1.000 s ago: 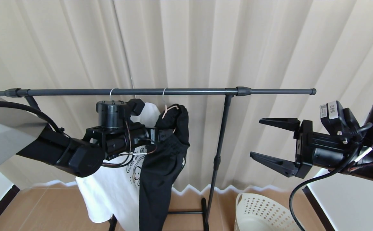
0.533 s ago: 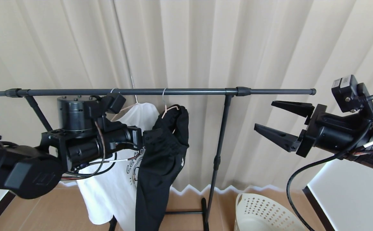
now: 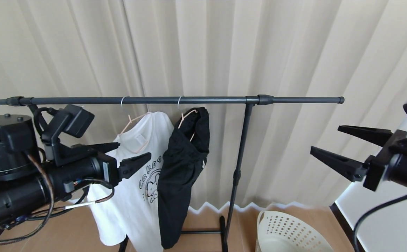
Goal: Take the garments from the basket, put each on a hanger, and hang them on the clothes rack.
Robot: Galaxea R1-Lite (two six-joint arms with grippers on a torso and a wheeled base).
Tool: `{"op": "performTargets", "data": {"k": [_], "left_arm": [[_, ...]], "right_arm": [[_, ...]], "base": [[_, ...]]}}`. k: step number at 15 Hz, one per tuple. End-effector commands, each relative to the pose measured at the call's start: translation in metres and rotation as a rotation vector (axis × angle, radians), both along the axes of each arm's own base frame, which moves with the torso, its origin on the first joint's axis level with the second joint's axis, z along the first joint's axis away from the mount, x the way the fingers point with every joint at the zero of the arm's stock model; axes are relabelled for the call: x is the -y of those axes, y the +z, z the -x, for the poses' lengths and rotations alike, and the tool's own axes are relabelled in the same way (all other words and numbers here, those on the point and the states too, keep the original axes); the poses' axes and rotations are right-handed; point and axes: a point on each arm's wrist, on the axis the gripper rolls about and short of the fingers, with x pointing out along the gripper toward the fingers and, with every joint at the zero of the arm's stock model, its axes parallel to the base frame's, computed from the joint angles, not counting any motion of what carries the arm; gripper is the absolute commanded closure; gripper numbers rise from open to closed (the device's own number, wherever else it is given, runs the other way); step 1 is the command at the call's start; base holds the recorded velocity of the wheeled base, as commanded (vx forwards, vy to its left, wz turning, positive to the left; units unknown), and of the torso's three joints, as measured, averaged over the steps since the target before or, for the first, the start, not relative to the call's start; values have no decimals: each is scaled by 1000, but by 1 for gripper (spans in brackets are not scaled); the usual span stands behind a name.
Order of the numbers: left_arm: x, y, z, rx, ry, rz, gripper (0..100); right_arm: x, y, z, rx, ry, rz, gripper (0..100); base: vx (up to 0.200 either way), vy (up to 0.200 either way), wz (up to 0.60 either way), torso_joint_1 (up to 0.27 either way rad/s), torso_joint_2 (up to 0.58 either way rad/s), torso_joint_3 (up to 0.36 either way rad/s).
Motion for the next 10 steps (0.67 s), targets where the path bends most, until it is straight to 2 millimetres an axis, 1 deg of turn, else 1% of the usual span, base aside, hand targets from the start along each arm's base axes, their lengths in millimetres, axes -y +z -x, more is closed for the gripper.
{"op": "performTargets", "data": {"k": [1, 2, 4, 5, 6, 8, 10], "left_arm": [[-14, 1, 35, 31, 5, -10, 0], [-18, -4, 46, 26, 5, -16, 0], [-24, -13, 62, 20, 23, -25, 0], [-29, -24, 78, 5, 31, -33, 0], [-32, -31, 88, -6, 30, -37, 0], [-38, -46, 107, -22, 25, -42, 0], [-43, -54, 121, -14, 25, -37, 0]], "right_arm": [[17, -19, 56, 24, -30, -1, 0], [22, -32, 73, 21, -39, 5, 0], [28, -53, 94, 9, -49, 14, 0], [34, -73, 113, 10, -49, 16, 0], [37, -85, 125, 19, -49, 14, 0], [43, -94, 145, 61, -52, -1, 0], [49, -105, 165, 58, -52, 0, 0]], "base": [[0, 0, 0, 0, 0, 0], [0, 0, 0, 0, 0, 0], [0, 0, 0, 0, 0, 0], [0, 0, 0, 0, 0, 0], [0, 0, 0, 0, 0, 0], [0, 0, 0, 0, 0, 0], [0, 0, 0, 0, 0, 0]]}}
